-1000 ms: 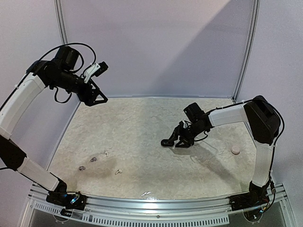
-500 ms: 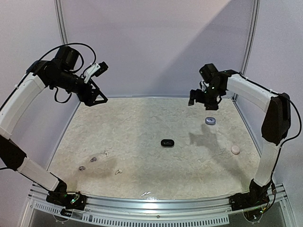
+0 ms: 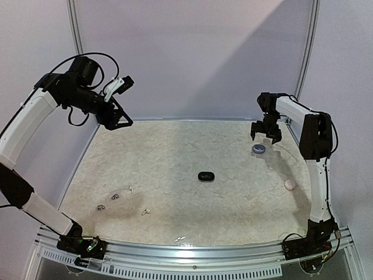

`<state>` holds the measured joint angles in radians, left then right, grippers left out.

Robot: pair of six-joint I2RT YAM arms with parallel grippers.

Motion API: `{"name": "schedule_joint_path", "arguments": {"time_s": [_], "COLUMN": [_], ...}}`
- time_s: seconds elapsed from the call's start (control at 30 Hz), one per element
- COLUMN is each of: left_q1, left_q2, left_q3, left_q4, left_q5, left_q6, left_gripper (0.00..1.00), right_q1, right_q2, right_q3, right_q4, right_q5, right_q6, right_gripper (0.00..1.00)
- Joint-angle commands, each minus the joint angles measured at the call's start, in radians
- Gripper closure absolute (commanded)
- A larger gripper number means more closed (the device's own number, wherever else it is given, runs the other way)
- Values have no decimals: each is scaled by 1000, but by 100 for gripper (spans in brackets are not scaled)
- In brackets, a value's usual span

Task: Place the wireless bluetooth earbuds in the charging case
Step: Move the charging case to the center of the board.

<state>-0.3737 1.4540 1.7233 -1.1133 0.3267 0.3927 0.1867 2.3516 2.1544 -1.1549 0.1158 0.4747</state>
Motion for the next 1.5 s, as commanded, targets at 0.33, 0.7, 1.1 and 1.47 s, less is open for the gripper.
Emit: {"name": "schedule_joint_path", "arguments": {"time_s": [0.33,0.7,1.1,1.47], "left_q1": [15,16,17,21], "left_q2": [54,58,82,75], "left_q3": [67,90,141,140], "left_q4": [-11,-20,-34,-47], "left_q5": [-5,-11,7,15], "left_q6": [14,25,28,28], "left_gripper": [12,12,12,13], "right_q1": [-114,-119,-135,-136], "right_q2": [4,15,107,100], "right_q3": [-60,-139,-131,-162], "right_q4": [165,173,42,-68], "right_q5": [-243,-357,-552,-530], "right_q6": [416,859,972,901], "right_gripper": [1,1,1,1]}}
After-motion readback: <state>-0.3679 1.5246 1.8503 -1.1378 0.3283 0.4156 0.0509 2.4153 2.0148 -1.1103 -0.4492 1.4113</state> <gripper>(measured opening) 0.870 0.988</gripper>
